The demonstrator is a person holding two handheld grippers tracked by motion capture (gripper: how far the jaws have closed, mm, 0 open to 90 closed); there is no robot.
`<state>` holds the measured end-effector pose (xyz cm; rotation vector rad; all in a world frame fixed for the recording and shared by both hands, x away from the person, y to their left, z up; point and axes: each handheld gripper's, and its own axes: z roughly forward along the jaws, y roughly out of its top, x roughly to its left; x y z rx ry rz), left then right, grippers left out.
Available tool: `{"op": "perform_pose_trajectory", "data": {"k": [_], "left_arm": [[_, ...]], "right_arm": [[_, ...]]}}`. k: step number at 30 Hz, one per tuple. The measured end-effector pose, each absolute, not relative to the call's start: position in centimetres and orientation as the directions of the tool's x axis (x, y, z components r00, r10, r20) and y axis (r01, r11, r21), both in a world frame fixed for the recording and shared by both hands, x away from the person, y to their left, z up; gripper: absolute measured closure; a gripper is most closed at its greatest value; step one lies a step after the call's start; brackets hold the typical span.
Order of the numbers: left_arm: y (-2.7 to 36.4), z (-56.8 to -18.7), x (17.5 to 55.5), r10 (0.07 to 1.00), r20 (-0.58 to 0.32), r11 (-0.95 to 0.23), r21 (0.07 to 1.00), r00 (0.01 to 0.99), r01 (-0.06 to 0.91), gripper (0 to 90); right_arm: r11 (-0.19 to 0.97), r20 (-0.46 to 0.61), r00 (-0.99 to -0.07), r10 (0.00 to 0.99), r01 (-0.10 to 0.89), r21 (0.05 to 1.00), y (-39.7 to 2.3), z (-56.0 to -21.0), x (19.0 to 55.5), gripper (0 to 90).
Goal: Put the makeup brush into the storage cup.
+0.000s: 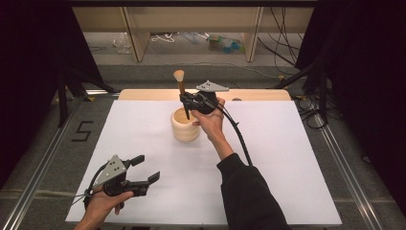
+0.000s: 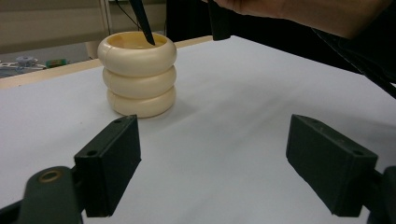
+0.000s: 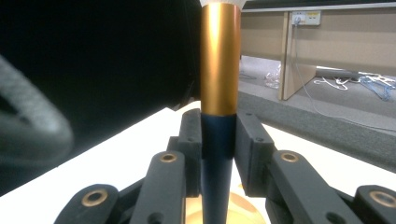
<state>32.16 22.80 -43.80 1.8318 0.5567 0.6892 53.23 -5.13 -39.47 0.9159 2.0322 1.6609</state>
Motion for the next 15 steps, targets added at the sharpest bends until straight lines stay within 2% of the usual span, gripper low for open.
{"op": "perform_pose_trajectory", "data": {"k": [15], "left_arm": [[22.79,-43.79,32.14,0.658,0.197,-0.339,0.939,0.727,0.053,17.8]], "right_arm": [[0.105,0.136,-0.723,0.677,0.277,0.955,-4.59,-40.42,53.17,74.5]]}}
